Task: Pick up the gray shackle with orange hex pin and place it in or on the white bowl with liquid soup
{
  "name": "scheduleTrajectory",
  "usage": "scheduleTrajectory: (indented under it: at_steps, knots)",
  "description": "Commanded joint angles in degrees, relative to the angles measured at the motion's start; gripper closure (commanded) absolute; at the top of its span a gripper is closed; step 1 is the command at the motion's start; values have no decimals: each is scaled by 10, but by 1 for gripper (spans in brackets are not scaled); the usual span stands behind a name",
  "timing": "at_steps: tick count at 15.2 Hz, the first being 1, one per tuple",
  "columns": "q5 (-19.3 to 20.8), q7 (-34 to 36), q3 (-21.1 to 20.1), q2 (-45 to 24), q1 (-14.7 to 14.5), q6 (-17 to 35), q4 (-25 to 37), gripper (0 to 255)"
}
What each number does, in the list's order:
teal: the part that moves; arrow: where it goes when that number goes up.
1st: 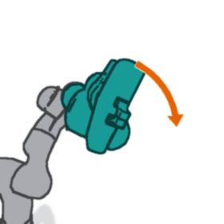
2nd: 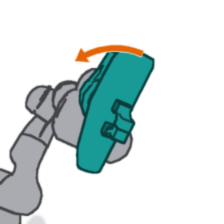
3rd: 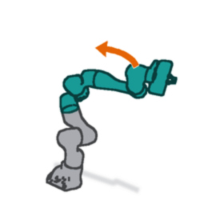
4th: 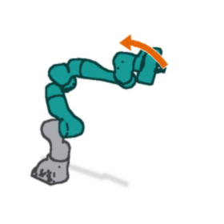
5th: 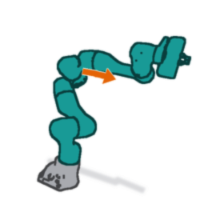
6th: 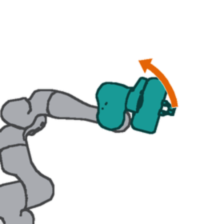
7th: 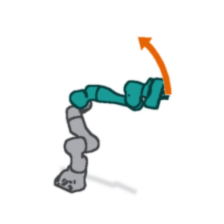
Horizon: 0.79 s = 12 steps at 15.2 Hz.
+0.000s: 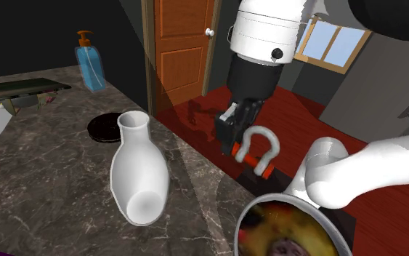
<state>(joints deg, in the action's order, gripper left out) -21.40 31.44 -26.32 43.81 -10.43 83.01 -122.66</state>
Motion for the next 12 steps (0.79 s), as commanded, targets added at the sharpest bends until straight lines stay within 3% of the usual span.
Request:
scheduleTrajectory:
  at_steps: [1, 10, 12]
  knots:
    - [-15, 18, -8, 28, -13, -10, -13, 255]
    - [-87, 106, -46, 143, -74, -65, -49, 255]
    - [-91, 103, -50, 150, -77, -55, -68, 255]
